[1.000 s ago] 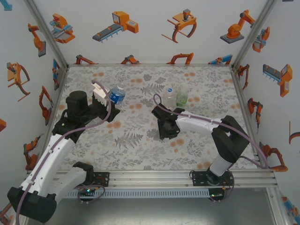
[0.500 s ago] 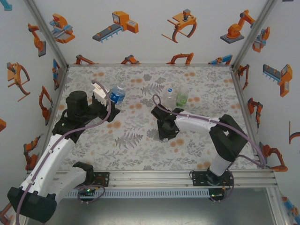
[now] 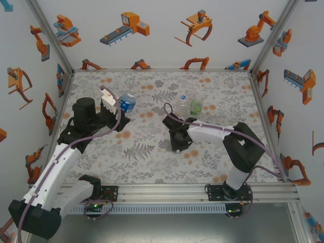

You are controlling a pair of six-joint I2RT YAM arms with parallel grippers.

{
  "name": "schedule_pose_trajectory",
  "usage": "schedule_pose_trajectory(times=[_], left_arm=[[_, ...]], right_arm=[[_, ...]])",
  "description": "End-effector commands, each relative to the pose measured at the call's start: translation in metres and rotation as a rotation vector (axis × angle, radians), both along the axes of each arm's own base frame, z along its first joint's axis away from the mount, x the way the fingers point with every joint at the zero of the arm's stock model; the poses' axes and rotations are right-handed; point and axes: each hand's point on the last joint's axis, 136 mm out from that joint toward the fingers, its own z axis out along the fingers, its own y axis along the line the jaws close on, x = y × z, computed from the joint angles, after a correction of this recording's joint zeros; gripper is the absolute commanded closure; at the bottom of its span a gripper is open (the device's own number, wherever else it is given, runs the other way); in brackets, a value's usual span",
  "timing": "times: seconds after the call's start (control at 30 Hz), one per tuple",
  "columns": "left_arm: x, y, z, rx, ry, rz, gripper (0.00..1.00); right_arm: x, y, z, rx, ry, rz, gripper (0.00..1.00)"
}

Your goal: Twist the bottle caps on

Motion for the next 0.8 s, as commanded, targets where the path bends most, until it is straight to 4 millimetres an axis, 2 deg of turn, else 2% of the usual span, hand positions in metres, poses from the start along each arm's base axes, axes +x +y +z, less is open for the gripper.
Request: schedule_pose_trajectory(times=[0.0, 0.1, 0.23, 0.37, 0.47, 0.57, 0.67, 0.77], left_arm=[[0.002, -0.001, 0.007, -0.009, -0.027, -0.013, 0.99], [0.002, -0.001, 0.007, -0.008, -0.024, -0.012, 0.99], [0.002, -0.002, 0.007, -0.008, -0.024, -0.013, 0.99], [0.003, -0.002, 0.006, -0.008, -0.021, -0.013, 0.99], [0.003, -0.002, 0.006, -0.010, -0.021, -0.016, 0.99], [0.003, -0.003, 0.005, -0.012, -0.014, -0.019, 0.99], [0.003, -0.004, 0.004, -0.014, -0.011, -0.022, 0.99], [0.003, -0.004, 0.003, -0.014, -0.007, -0.022, 0.99]], right_arm=[[-0.001, 0.004, -0.006, 0.024, 0.019, -0.001, 0.72], [-0.001, 0.019, -0.001, 0.119, 0.032, -0.006, 0.76], [0.000, 0.045, 0.013, 0.353, 0.060, -0.042, 0.79], [-0.005, 0.050, 0.012, 0.504, 0.094, -0.109, 0.80], [-0.014, 0.037, -0.002, 0.505, 0.122, -0.149, 0.79], [-0.027, 0.012, -0.017, 0.435, 0.140, -0.190, 0.73], [-0.037, -0.016, -0.022, 0.339, 0.134, -0.223, 0.67], [-0.042, -0.039, -0.020, 0.228, 0.113, -0.221, 0.60]])
